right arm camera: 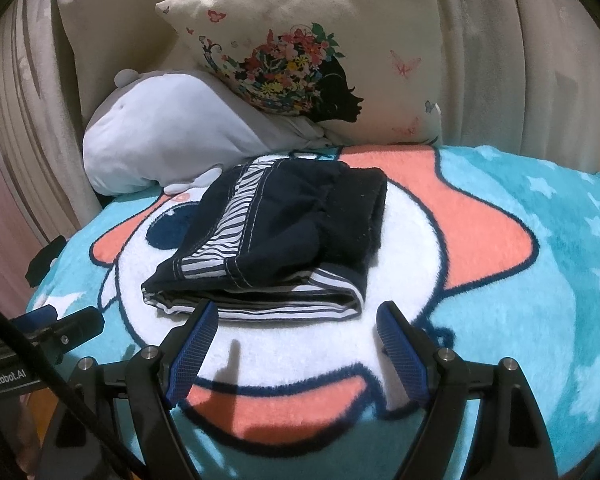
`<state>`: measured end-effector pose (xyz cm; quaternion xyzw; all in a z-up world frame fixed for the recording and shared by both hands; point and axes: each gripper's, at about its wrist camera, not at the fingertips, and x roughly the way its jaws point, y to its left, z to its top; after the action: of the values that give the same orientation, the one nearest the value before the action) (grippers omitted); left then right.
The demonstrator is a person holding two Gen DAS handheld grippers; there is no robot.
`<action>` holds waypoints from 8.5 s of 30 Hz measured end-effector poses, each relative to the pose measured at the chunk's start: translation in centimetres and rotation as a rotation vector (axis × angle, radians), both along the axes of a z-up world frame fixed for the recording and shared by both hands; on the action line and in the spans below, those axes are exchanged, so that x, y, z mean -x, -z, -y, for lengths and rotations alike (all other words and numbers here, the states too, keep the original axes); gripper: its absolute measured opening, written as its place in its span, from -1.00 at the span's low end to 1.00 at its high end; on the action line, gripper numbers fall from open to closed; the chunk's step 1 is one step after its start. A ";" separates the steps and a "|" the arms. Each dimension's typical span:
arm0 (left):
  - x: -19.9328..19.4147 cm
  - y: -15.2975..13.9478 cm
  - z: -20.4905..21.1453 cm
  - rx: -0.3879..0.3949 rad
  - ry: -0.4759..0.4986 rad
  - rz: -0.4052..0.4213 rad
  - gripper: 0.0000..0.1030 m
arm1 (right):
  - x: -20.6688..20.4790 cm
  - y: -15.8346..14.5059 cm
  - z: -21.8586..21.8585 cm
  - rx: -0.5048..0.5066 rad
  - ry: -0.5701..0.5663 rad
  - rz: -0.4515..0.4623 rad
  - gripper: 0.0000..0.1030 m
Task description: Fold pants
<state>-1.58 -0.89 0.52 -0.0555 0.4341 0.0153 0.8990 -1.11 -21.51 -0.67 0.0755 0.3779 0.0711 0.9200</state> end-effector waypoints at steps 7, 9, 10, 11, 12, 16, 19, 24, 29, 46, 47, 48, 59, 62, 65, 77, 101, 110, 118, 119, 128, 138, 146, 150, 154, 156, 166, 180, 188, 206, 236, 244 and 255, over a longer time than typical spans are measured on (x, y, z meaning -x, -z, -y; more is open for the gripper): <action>0.0 0.1 0.3 -0.010 0.001 -0.006 1.00 | -0.1 0.0 0.4 -0.007 0.006 0.000 0.66; 0.0 0.0 0.3 -0.016 0.001 -0.002 1.00 | -0.1 0.0 0.7 -0.010 0.011 0.001 0.66; 0.0 -0.1 0.4 -0.012 0.005 0.001 1.00 | -0.1 0.0 0.8 -0.012 0.013 0.002 0.66; 0.0 -0.2 0.5 -0.010 0.008 0.001 1.00 | -0.1 -0.1 1.0 -0.014 0.016 0.003 0.66; 0.1 -0.3 0.5 -0.009 0.010 0.004 1.00 | 0.0 -0.2 1.2 -0.015 0.019 0.003 0.66; 0.6 -0.9 1.4 -0.029 0.032 0.027 1.00 | 0.4 -0.6 2.2 -0.022 0.037 0.009 0.66; 1.1 -1.5 2.2 -0.045 0.053 0.050 1.00 | 0.8 -1.0 2.7 -0.024 0.046 0.018 0.66; 1.7 -2.7 2.8 -0.067 0.072 0.084 1.00 | 1.3 -1.5 3.7 -0.024 0.050 0.025 0.67; -0.6 -4.1 2.4 -0.003 0.133 0.109 1.00 | -0.3 -1.4 6.5 -0.101 0.044 -0.040 0.67; -17.9 2.8 4.8 0.403 0.337 -0.170 0.17 | -14.7 3.4 7.4 -0.497 -0.063 -0.282 0.08; -18.1 2.9 5.0 0.438 0.351 -0.184 -0.19 | -15.0 3.5 7.2 -0.493 -0.067 -0.287 0.04; -18.1 2.7 5.1 0.447 0.346 -0.180 -0.20 | -15.1 3.5 7.0 -0.484 -0.068 -0.281 -0.08; -21.0 1.9 6.9 0.338 0.318 -0.152 -0.22 | -17.2 1.1 7.4 -0.464 -0.064 -0.196 -0.26; -21.0 2.0 7.2 0.222 0.280 -0.124 0.13 | -18.0 2.9 8.0 -0.454 -0.022 -0.230 -0.07; -20.1 1.0 6.6 0.218 0.277 -0.113 0.15 | -17.7 3.1 8.6 -0.474 0.002 -0.233 0.02; -10.1 -4.5 1.4 0.098 0.099 0.058 0.57 | -11.7 -2.4 4.8 -0.418 -0.080 -0.032 0.34; -18.6 -7.7 -0.8 0.094 0.037 -0.014 0.65 | -17.0 -3.4 3.0 -0.010 0.049 -0.137 0.52; -17.2 -8.6 -5.5 0.061 -0.119 0.029 0.65 | -18.5 -4.3 -1.4 0.057 -0.066 -0.159 0.52; -9.2 -6.7 -9.2 0.061 -0.209 0.128 0.65 | -14.3 -4.5 -2.9 0.009 -0.080 0.017 0.52; -7.4 -6.6 -9.5 0.075 -0.210 0.136 0.65 | -12.9 -4.9 -2.9 0.008 -0.072 0.042 0.52; 3.0 -9.5 -10.6 -0.005 -0.225 0.164 0.68 | -3.1 -6.7 -5.1 -0.032 -0.057 0.093 0.55; 4.4 -12.0 -5.3 0.103 -0.023 0.267 0.70 | 6.1 -9.8 -2.7 0.001 0.035 0.238 0.59; 2.8 -10.3 -1.3 0.035 0.059 0.254 0.70 | 9.6 -12.0 2.5 0.044 0.144 0.292 0.72; 2.4 -9.2 -2.0 0.030 0.003 0.219 0.70 | 7.8 -10.8 3.1 -0.001 0.109 0.253 0.72; 2.0 -8.4 -2.6 -0.009 -0.050 0.193 0.70 | 5.8 -9.1 2.6 -0.027 0.050 0.219 0.72; 1.7 -8.0 -3.1 -0.010 -0.081 0.175 0.70 | 4.7 -8.3 2.2 -0.043 0.017 0.200 0.72; 1.2 -8.7 -7.7 -0.044 -0.269 0.165 0.70 | 0.4 -7.4 -2.1 -0.119 -0.166 0.194 0.72; 3.0 -8.2 -8.0 0.003 -0.269 0.159 0.70 | 1.2 -6.3 -5.2 -0.083 -0.230 0.162 0.79; 5.8 -8.7 -11.1 -0.018 -0.350 0.165 0.70 | 0.9 -6.6 -10.5 0.023 -0.280 0.268 0.86; 9.1 -9.2 -14.8 -0.019 -0.448 0.193 0.70 | 0.2 -5.9 -17.4 0.061 -0.438 0.210 0.85; -1.5 -7.6 2.7 -0.040 0.096 0.102 0.70 | 1.8 -5.1 5.8 -0.106 0.059 0.045 0.51; -2.1 -5.8 4.9 -0.095 0.152 0.084 0.70 | 1.8 -4.6 6.6 -0.153 0.056 -0.025 0.51; -2.5 -4.6 2.3 -0.094 0.152 0.061 0.70 | 0.6 -3.5 6.1 -0.157 0.060 -0.053 0.51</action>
<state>0.95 -3.16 5.12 0.0193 0.4084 -0.0344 0.9119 -1.69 -27.57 2.81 0.1607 0.3930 0.0710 0.9026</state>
